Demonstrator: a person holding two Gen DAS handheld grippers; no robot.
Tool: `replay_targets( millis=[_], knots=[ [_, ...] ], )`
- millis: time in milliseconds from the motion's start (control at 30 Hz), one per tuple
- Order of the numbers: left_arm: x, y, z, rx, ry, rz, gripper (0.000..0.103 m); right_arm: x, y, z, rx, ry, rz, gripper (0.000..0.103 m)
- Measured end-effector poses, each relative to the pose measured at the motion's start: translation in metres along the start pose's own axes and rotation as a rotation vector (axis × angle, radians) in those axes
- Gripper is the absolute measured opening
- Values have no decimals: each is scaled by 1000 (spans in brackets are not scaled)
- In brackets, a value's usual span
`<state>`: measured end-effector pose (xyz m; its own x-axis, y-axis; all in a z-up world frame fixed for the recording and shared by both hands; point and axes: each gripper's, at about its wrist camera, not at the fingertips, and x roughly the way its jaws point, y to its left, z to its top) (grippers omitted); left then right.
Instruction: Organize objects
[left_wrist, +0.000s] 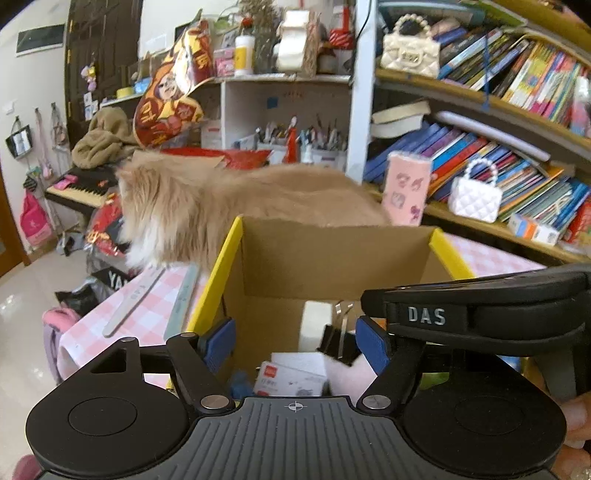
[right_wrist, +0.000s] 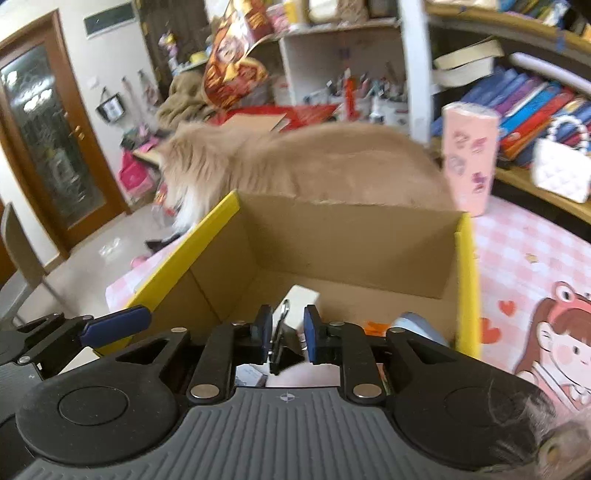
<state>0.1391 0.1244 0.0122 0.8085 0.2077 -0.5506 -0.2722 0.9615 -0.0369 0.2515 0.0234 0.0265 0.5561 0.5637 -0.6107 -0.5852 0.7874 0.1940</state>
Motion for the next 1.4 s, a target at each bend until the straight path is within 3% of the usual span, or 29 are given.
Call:
replay_targets(
  millis=[233, 500, 933, 1400],
  knots=[
    [-34, -3, 3, 38, -56, -58, 79, -57, 3, -14, 70, -119, -90, 25],
    [-68, 2, -11, 72, -78, -94, 81, -99, 14, -41, 125, -175, -150, 34],
    [-93, 7, -50, 101, -16, -145, 81, -136, 33, -98, 163, -156, -259, 39],
    [-98, -37, -86, 217, 63, -259, 85, -180, 16, -175, 321, -103, -541, 45]
  ],
)
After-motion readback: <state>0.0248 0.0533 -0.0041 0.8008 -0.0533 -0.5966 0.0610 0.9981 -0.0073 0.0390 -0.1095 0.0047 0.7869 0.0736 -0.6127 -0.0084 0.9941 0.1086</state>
